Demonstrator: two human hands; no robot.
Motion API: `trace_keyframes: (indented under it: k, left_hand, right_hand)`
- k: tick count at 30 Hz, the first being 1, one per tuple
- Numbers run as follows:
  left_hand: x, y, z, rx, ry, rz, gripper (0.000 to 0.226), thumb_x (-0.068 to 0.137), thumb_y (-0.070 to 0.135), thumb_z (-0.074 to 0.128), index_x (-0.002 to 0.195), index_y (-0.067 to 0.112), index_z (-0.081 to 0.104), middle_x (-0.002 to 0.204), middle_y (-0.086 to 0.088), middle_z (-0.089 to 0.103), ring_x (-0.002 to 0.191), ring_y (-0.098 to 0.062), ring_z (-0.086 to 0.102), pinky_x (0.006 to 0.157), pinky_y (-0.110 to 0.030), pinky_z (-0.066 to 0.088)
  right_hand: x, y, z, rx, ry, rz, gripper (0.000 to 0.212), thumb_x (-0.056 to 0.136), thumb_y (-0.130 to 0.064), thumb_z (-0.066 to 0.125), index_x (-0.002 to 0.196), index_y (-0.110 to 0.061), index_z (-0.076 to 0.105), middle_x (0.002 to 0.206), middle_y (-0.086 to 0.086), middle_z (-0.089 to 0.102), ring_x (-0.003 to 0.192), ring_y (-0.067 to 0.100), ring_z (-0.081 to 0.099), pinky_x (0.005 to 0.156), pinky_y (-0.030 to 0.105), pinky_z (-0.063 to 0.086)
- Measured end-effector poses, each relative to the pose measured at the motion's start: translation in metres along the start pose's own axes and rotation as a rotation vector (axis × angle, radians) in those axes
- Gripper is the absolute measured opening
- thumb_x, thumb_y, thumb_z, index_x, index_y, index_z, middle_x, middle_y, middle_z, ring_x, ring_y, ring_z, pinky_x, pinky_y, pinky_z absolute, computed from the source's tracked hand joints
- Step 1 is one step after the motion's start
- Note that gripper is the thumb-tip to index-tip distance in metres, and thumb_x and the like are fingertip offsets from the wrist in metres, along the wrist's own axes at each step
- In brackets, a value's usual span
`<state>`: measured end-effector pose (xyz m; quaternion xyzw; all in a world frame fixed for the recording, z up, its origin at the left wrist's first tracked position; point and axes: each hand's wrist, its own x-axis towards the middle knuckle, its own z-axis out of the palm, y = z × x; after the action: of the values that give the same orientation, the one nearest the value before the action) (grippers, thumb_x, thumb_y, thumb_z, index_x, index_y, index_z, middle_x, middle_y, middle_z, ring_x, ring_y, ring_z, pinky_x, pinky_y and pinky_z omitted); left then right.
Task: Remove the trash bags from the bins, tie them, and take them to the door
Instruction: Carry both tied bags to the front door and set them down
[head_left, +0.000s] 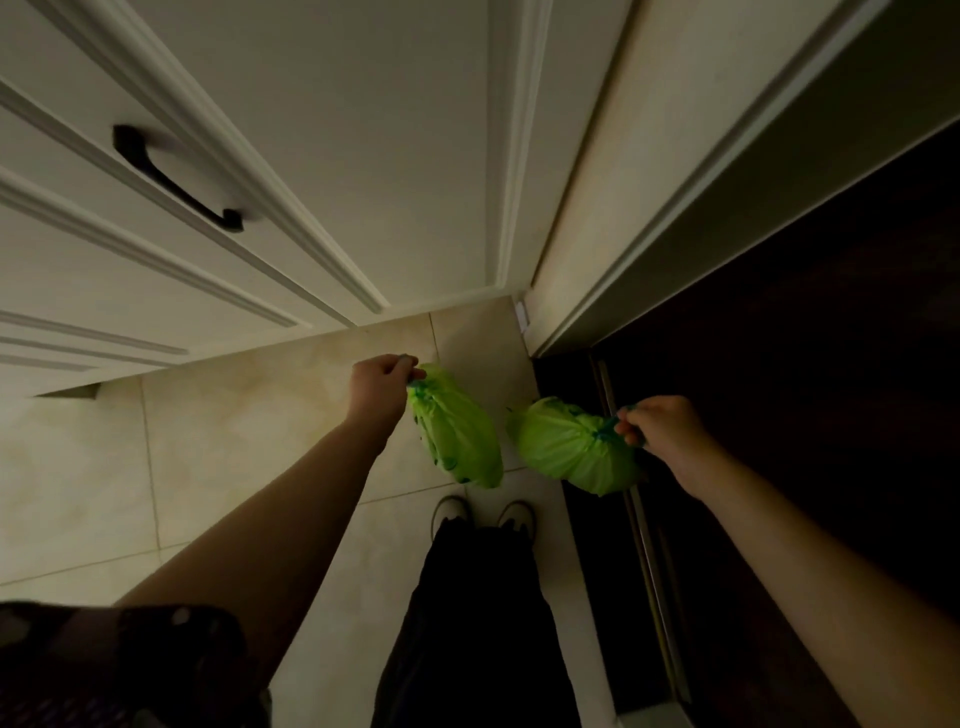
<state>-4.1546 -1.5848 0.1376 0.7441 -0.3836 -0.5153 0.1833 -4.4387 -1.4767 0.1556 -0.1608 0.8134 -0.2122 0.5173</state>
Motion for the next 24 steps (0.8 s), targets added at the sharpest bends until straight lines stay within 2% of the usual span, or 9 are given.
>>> trace_keyframes:
  k: [3,5,7,10,12,16,18,21,24]
  left_hand:
    - [0.024,0.012,0.022,0.037,-0.012,0.054,0.021,0.093,0.015,0.056,0.097,0.002,0.072,0.085,-0.011,0.072,0.082,-0.021,0.066,0.086,-0.039,0.054]
    - [0.04,0.022,0.039,0.103,-0.024,0.103,0.023,0.092,0.013,0.056,0.09,-0.001,0.073,0.081,-0.014,0.071,0.067,-0.015,0.062,0.071,-0.029,0.054]
    - [0.055,0.033,0.056,0.157,-0.036,0.153,0.024,0.09,0.014,0.058,0.084,-0.003,0.074,0.071,-0.012,0.07,0.053,-0.008,0.057,0.059,-0.024,0.052]
    - [0.077,0.052,0.08,0.154,-0.043,0.193,0.022,0.088,0.017,0.061,0.081,0.003,0.075,0.081,-0.013,0.075,0.063,-0.016,0.061,0.071,-0.034,0.055]
    - [0.087,0.065,0.094,0.16,-0.051,0.235,0.022,0.089,0.017,0.061,0.082,0.002,0.075,0.081,-0.011,0.074,0.066,-0.018,0.062,0.072,-0.032,0.053]
    - [0.102,0.084,0.115,0.153,-0.067,0.282,0.026,0.089,0.017,0.059,0.079,-0.001,0.074,0.081,-0.015,0.075,0.072,-0.023,0.067,0.07,-0.031,0.052]
    - [0.106,0.09,0.123,0.136,-0.065,0.295,0.025,0.089,0.016,0.058,0.082,-0.002,0.074,0.084,-0.015,0.075,0.068,-0.019,0.064,0.067,-0.03,0.052]
    - [0.107,0.096,0.131,0.107,-0.077,0.3,0.025,0.091,0.016,0.056,0.087,-0.001,0.074,0.088,-0.012,0.075,0.072,-0.019,0.065,0.07,-0.032,0.054]
    - [0.11,0.092,0.137,0.142,-0.114,0.313,0.022,0.09,0.016,0.057,0.092,0.001,0.073,0.084,-0.016,0.071,0.075,-0.026,0.063,0.066,-0.035,0.049]
  right_hand:
    - [0.034,0.0,-0.006,-0.05,0.004,0.001,0.029,0.091,0.003,0.051,0.065,-0.006,0.058,0.047,0.001,0.06,0.043,0.011,0.054,0.049,0.018,0.047]
    - [0.052,-0.003,-0.009,-0.105,0.019,0.007,0.02,0.093,0.004,0.049,0.078,0.002,0.062,0.053,0.004,0.058,0.037,0.003,0.054,0.041,0.01,0.043]
    - [0.067,-0.01,-0.01,-0.189,0.032,-0.024,0.016,0.092,0.002,0.052,0.096,0.009,0.066,0.064,0.003,0.054,0.053,0.009,0.055,0.045,0.013,0.042]
    - [0.091,-0.028,-0.011,-0.218,0.069,-0.073,0.02,0.092,-0.002,0.053,0.104,0.008,0.066,0.077,0.008,0.056,0.083,0.023,0.051,0.066,0.029,0.046]
    - [0.105,-0.041,-0.013,-0.188,0.087,-0.056,0.017,0.094,-0.005,0.051,0.101,0.0,0.065,0.087,0.011,0.055,0.078,0.024,0.049,0.071,0.038,0.049]
    - [0.13,-0.056,-0.02,-0.154,0.14,-0.041,0.014,0.096,-0.008,0.047,0.089,-0.01,0.059,0.07,0.007,0.045,0.057,0.014,0.039,0.052,0.024,0.032]
    - [0.139,-0.061,-0.022,-0.1,0.166,-0.031,0.016,0.096,-0.007,0.044,0.091,-0.008,0.06,0.067,0.005,0.045,0.052,0.014,0.044,0.042,0.023,0.04]
    - [0.15,-0.064,-0.022,0.075,0.185,0.006,0.029,0.097,-0.004,0.041,0.071,-0.008,0.051,0.069,0.005,0.048,0.028,0.001,0.049,0.032,0.013,0.044]
    - [0.156,-0.067,-0.019,0.202,0.189,0.006,0.03,0.097,-0.002,0.042,0.068,-0.008,0.048,0.07,0.008,0.049,0.039,0.008,0.057,0.035,0.013,0.047]
